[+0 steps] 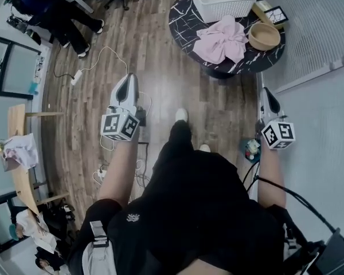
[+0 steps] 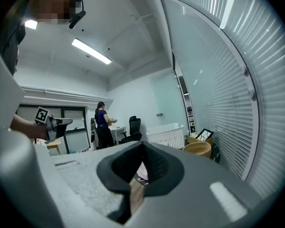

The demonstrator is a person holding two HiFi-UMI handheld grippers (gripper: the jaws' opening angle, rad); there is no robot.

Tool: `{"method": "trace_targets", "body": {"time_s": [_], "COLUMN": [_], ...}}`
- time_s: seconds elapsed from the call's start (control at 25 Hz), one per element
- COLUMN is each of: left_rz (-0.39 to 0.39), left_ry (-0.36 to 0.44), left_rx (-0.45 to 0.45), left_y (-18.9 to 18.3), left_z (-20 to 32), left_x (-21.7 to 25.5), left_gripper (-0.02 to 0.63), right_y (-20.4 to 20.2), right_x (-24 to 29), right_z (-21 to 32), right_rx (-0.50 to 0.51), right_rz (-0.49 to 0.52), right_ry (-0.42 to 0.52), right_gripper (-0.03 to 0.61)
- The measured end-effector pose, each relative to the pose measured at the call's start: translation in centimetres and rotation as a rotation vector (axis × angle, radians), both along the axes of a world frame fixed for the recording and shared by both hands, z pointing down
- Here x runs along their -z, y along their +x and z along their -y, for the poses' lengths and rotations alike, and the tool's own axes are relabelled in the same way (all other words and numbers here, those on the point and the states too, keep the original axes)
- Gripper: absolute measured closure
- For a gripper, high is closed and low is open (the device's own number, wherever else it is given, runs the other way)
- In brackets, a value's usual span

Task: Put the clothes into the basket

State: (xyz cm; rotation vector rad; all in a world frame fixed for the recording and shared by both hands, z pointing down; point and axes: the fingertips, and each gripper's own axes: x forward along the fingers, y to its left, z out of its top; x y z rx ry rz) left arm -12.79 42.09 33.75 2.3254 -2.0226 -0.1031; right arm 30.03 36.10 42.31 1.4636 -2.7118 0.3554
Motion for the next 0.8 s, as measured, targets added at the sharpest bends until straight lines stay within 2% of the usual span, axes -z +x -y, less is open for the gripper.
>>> {"method": "trace_targets", "body": {"time_s": [0.08, 0.32, 0.6, 0.8], "left_rz": [-0.037, -0.007, 0.109, 0.137], "left_ry": [0.019, 0.028, -0.001, -0.024], "left_rx": [-0.017, -0.118, -0.249, -0.315], "left_y": [-0.8, -3.0, -4.8, -7.3], "left_z": [2.2, 11.3, 18.5, 22.8], "left_x": [0.6, 1.0, -0.8, -2.1], "left_gripper": [0.606, 0.606, 0.606, 0.606], "right_y": [-0.9, -4.5, -10.2, -13.7], "right_x": [-0.3, 0.8, 1.5, 1.9], "right_z": [1.1, 6.4, 12.6, 16.3], "right_rx": [-0.007, -0.051, -0.083, -0.12], "right_rz": [-0.016, -0.041, -0.066, -0.072], "right_ry": [-0.012, -0.014, -0.034, -0.029], "right_gripper": [0.577, 0.577, 0.577, 0.577]}}
